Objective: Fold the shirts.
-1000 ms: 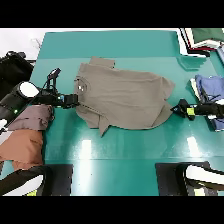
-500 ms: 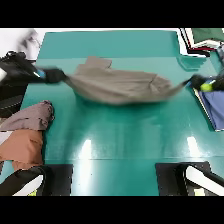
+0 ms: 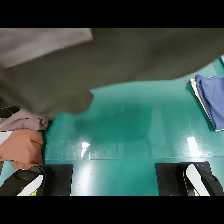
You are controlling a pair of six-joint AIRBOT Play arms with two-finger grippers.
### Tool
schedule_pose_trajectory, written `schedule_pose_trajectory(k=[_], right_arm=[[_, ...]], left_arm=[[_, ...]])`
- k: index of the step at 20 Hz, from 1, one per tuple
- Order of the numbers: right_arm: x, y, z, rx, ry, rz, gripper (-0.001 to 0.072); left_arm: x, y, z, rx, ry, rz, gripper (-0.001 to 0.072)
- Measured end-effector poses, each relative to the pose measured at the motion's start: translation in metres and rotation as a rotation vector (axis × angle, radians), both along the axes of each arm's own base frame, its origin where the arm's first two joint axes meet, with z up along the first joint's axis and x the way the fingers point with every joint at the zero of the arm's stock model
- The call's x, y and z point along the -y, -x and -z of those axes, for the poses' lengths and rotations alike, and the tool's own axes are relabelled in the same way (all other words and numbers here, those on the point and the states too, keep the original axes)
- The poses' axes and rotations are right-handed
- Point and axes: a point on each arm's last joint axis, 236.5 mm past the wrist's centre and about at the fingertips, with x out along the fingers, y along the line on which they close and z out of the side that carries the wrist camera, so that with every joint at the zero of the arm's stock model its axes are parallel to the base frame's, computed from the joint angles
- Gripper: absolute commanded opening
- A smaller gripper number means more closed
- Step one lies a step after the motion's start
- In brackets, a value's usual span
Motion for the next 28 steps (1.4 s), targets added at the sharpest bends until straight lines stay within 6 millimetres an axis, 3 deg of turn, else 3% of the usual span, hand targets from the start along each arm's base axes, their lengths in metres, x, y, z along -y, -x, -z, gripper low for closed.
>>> schedule_pose_trajectory(k=[2, 4, 5, 7, 9, 13, 15, 17, 19, 23, 25, 28], right_arm=[[-0.002, 0.008, -0.014, 0.009, 0.010, 0.010, 0.0014], [0.002, -0.001, -0.009, -0.037, -0.016, 0.001, 0.0014], [0.007, -0.011, 0.000, -0.077, -0.043, -0.012, 0.0014], [0.012, -0.041, 0.033, -0.194, -0.112, -0.065, 0.0014], [0.018, -0.079, 0.089, -0.361, -0.186, -0.101, 0.0014], [0.024, -0.138, 0.246, -0.783, -0.238, -0.088, 0.0014], [0.023, -0.154, 0.314, -0.944, -0.241, -0.079, 0.0014], [0.021, -0.170, 0.363, -1.044, -0.248, -0.078, 0.0014], [0.024, -0.188, 0.388, -1.082, -0.246, -0.069, 0.0014], [0.025, -0.217, 0.405, -1.097, -0.227, -0.077, 0.0014], [0.024, -0.219, 0.408, -1.107, -0.220, -0.084, 0.0014], [0.026, -0.207, 0.425, -1.165, -0.189, -0.076, 0.0014]], left_arm=[[-0.004, -0.012, 0.006, -0.021, -0.029, -0.030, 0.0028], [-0.006, -0.048, 0.038, -0.122, -0.071, -0.069, 0.0028], [-0.006, -0.070, 0.059, -0.186, -0.087, -0.082, 0.0028], [-0.002, -0.123, 0.122, -0.371, -0.113, -0.097, 0.0029], [0.005, -0.171, 0.196, -0.565, -0.134, -0.098, 0.0028], [0.022, -0.230, 0.355, -0.957, -0.175, -0.071, 0.0028], [0.029, -0.247, 0.420, -1.104, -0.187, -0.057, 0.0027], [0.033, -0.261, 0.463, -1.178, -0.188, -0.055, 0.0027], [0.033, -0.277, 0.490, -1.218, -0.169, -0.058, 0.0027], [0.018, -0.306, 0.500, -1.224, -0.048, -0.058, 0.0029], [0.009, -0.308, 0.505, -1.243, -0.022, -0.040, 0.0029], [0.005, -0.295, 0.517, -1.306, -0.047, 0.004, 0.0029]])
